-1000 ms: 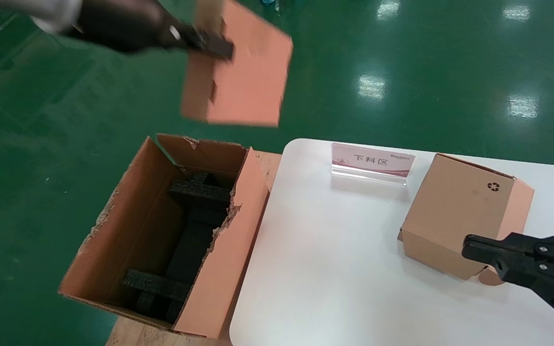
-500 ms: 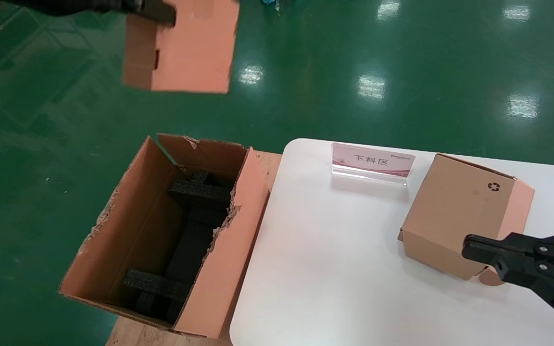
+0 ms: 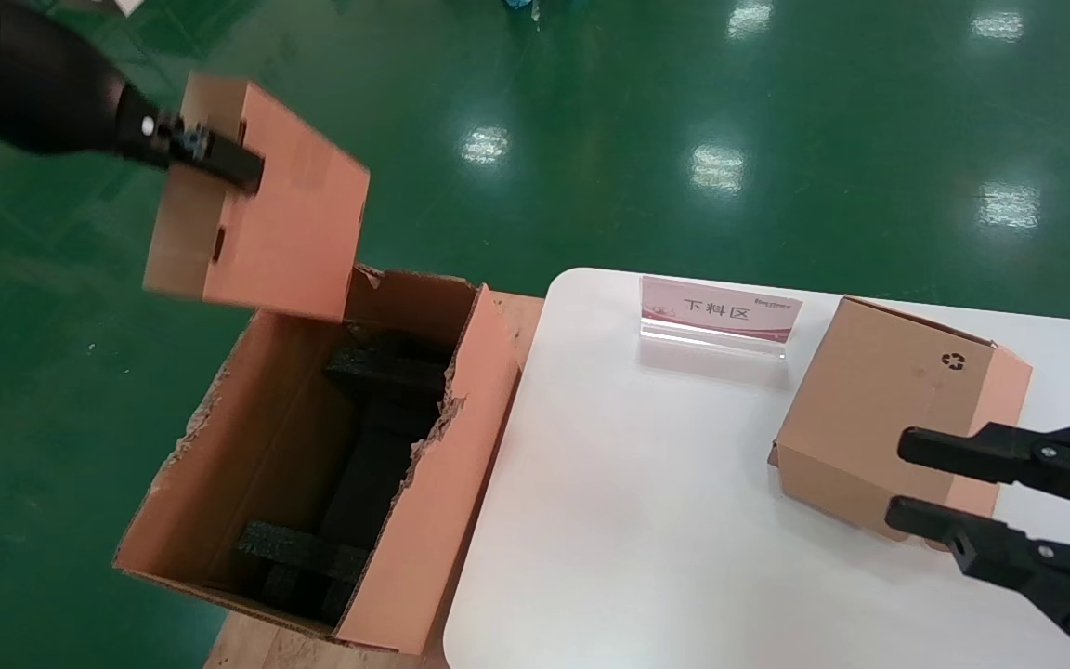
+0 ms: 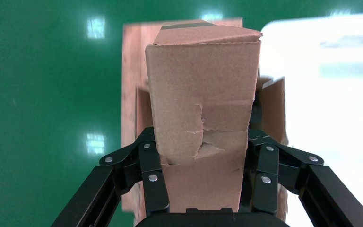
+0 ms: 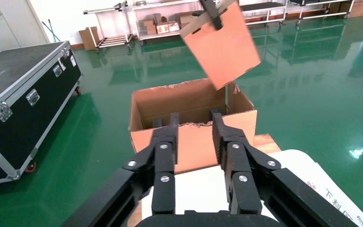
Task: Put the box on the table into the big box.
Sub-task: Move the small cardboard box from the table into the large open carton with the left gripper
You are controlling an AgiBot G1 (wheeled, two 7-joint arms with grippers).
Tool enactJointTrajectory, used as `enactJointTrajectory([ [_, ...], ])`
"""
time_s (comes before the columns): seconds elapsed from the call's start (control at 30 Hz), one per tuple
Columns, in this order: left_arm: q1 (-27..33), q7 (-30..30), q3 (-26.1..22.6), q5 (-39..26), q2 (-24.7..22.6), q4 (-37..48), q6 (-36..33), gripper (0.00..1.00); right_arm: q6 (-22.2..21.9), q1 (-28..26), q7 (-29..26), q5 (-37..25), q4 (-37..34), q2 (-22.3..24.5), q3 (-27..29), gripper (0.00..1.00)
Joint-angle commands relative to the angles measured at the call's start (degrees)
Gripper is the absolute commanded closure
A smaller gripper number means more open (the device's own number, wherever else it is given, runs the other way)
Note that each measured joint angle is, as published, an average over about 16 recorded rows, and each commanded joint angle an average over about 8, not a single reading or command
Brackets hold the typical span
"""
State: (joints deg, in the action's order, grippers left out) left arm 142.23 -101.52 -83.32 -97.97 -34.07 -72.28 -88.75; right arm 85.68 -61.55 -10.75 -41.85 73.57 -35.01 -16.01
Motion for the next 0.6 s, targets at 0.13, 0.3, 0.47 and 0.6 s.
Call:
enactJointTrajectory([
  [0.13, 1.48, -2.0, -6.05, 4.39, 0.79, 1.21, -1.21, 1.0, 0.0, 0.0, 0.0, 0.0, 0.0, 0.0, 0.0, 0.0],
  [0.3, 2.8, -4.53, -12.47, 11.02, 1.11, 1.99, -2.14, 1.0, 0.0, 0.0, 0.0, 0.0, 0.0, 0.0, 0.0, 0.0],
  [0.47, 4.5, -6.15, -18.26, 16.11, 0.56, 2.5, -2.85, 1.0, 0.0, 0.0, 0.0, 0.0, 0.0, 0.0, 0.0, 0.0],
  [0.6, 5.7, -6.85, -23.04, 19.49, -0.42, 3.18, -3.39, 1.0, 0.0, 0.0, 0.0, 0.0, 0.0, 0.0, 0.0, 0.0],
])
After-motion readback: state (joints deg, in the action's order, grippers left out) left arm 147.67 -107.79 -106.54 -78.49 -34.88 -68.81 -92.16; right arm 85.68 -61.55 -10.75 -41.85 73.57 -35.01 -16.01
